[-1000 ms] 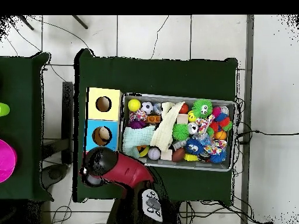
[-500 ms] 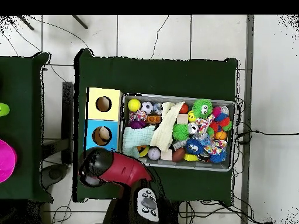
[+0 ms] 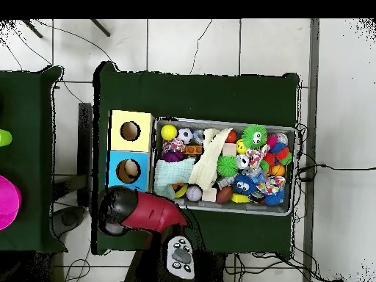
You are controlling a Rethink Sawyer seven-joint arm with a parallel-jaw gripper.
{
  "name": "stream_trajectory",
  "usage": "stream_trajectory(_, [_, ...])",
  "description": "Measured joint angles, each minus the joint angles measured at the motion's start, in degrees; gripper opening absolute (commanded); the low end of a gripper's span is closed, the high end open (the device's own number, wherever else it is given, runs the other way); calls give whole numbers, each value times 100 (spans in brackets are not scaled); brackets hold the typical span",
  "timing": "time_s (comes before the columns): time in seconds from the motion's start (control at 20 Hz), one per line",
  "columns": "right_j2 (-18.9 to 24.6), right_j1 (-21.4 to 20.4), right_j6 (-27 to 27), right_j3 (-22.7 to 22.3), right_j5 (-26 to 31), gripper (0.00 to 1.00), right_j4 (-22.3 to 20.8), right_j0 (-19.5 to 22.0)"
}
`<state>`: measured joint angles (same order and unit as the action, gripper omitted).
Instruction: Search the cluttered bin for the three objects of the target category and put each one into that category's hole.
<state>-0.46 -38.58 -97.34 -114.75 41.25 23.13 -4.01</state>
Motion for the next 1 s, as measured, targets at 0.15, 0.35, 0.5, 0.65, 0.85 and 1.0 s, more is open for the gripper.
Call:
stream_trajectory(0.15, [-22, 0, 0, 36, 5, 0, -61, -34])
stream_trajectory(0.35, [-30, 0, -1, 76, 11, 0, -140, -58])
stream_trajectory(0.5, [-26, 0, -1, 118, 34, 0, -236, -60])
stream_trajectory(0.65, [-26, 1, -1, 154, 65, 0, -308, -59])
stream_trajectory(0.85, [-18, 2, -1, 191, 94, 0, -393, -29])
stream_trajectory(1.0, [-2, 1, -1, 196, 101, 0, -422, 18])
